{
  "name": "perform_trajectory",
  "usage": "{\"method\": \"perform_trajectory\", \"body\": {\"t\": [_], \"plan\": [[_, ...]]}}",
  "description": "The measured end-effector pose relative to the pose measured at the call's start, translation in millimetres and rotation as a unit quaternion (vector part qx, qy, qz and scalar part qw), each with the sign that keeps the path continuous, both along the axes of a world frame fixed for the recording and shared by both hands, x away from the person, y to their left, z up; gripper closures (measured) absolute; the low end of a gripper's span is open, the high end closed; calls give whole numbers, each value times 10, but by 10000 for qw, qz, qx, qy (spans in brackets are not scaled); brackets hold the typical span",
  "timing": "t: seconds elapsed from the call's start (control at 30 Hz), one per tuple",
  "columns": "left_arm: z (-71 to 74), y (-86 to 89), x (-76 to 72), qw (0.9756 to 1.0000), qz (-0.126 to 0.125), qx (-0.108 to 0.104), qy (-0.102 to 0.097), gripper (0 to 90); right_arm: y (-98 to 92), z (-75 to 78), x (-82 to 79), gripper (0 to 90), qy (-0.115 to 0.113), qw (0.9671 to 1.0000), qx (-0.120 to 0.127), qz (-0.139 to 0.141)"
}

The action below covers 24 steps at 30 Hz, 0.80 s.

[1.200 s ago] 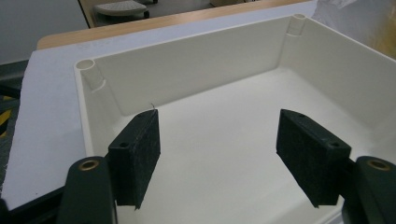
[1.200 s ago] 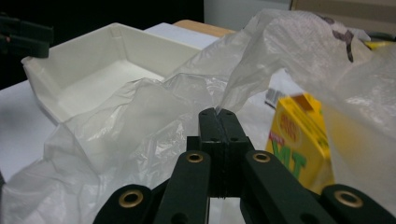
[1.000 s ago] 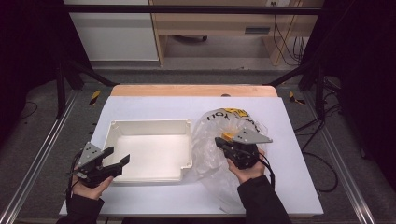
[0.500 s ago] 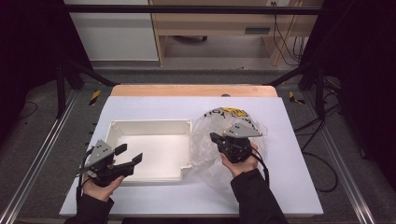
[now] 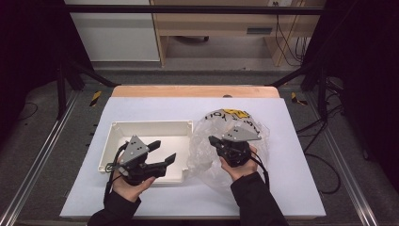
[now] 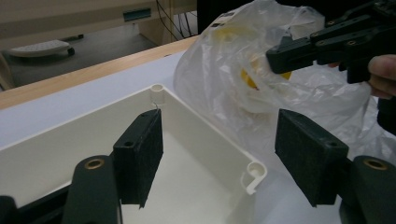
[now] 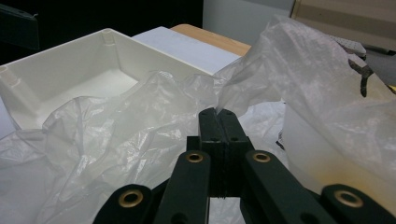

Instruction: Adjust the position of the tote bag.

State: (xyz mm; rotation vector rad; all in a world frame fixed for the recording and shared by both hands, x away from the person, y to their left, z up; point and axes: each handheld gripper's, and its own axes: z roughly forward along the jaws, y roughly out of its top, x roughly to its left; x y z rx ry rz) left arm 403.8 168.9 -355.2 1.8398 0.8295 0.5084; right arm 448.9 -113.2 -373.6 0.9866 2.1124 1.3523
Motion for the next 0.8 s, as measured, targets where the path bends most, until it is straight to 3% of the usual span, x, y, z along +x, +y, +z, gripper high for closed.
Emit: {"method": "perform_trajectory", "body": {"t": [0.17,0.33,0.43,0.53,0.6,0.63,0.67,0.8], "plan": [[36,-220,-12,9996,-275,-6,81,298,4,12,-8,900,-19,10000,-17,2],[-3,-379,-53,9986,-481,160,167,273,10,15,-8,900,-20,10000,-19,14],[-106,-537,-91,9965,-678,395,297,261,25,6,-3,900,-12,10000,-78,13],[-158,-605,-94,9958,-658,527,352,279,29,4,-2,900,-19,10000,-88,24],[-202,-647,-77,9956,-600,603,397,333,35,7,-8,900,-18,10000,-62,24],[-259,-679,-26,9946,-624,620,555,394,36,9,-10,900,-24,10000,-68,31],[-280,-690,-3,9944,-617,625,590,432,37,10,-12,900,-23,10000,-62,35],[-321,-703,62,9946,-566,586,640,685,38,6,-10,894,42,9999,-92,92]]}}
